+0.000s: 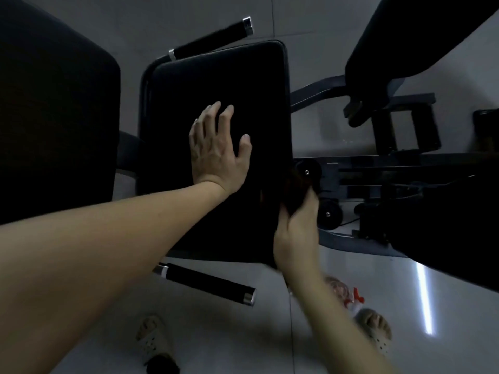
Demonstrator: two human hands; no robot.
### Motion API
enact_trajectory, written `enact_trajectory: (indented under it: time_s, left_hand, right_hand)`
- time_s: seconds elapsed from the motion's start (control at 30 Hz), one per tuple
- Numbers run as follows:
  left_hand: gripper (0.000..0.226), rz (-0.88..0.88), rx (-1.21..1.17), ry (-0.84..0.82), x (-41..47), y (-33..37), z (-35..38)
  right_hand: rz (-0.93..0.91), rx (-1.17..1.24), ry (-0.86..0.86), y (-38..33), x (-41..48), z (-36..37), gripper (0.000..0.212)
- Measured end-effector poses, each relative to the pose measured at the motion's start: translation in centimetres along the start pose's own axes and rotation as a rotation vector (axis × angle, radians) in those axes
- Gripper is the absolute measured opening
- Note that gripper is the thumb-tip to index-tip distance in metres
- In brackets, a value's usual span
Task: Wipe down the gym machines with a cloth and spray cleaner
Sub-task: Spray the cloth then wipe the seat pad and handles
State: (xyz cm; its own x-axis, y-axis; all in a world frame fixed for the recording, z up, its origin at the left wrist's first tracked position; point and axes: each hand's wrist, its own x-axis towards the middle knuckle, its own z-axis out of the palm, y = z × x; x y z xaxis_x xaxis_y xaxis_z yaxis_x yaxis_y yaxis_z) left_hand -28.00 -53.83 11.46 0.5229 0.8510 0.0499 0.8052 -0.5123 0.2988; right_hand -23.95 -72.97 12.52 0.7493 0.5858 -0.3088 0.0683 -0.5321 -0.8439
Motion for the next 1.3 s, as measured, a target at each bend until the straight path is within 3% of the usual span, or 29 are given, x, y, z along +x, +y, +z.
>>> enact_trajectory:
  time_s: [0.1,0.3,0.37,0.47,0.57,0.7,0.83,0.9,1.1,1.23,1.3]
  left_hand:
    - [0.058,-0.008,0.011,0.010,0.0,0.0,0.1]
    - [0.060,0.004,0.009,0.017,0.1,-0.3,0.3]
    - [0.060,0.002,0.014,0.010,0.2,-0.3,0.2]
    - [0.060,0.008,0.006,0.014,0.0,-0.2,0.2]
    - [0.060,0.012,0.001,0.024,0.2,-0.3,0.3]
    - [0.060,0.009,-0.020,0.041,0.1,-0.4,0.4]
    - [0.060,-0.006,-0.040,0.044,0.1,-0.4,0.4]
    - [0.060,-0.005,-0.058,0.038,0.1,-0.3,0.3]
    - [0.059,0.013,-0.063,0.040,-0.1,-0.4,0.2]
    - [0.059,0.018,-0.040,0.023,-0.2,-0.2,0.0]
    - [0.059,0.013,-0.029,-0.016,-0.6,0.1,-0.4]
  right_hand:
    - [-0.024,-0.051,0.020,1.4,-5.2,-0.3,0.043]
    - [0.039,-0.007,-0.050,-4.6,12.0,1.6,0.039]
    - [-0.011,0.016,-0.043,-3.7,10.0,1.4,0.046]
    - [-0.032,0.109,-0.007,0.1,-0.2,0.2,0.059]
    - [0.024,0.010,-0.017,3.2,-6.3,0.6,0.065]
    - [-0.126,0.027,0.055,1.6,-1.2,0.5,0.053]
    - [-0.074,0.079,0.001,-1.6,6.9,0.5,0.037]
    - [-0.087,0.116,-0.014,-1.3,4.9,0.4,0.039]
    - [0.024,0.033,-0.047,2.9,-7.2,0.8,0.073]
    - [-0.065,0.082,-0.004,2.1,-3.1,0.2,0.065]
    - [-0.159,-0.028,0.027,1.3,-1.7,-0.9,0.054]
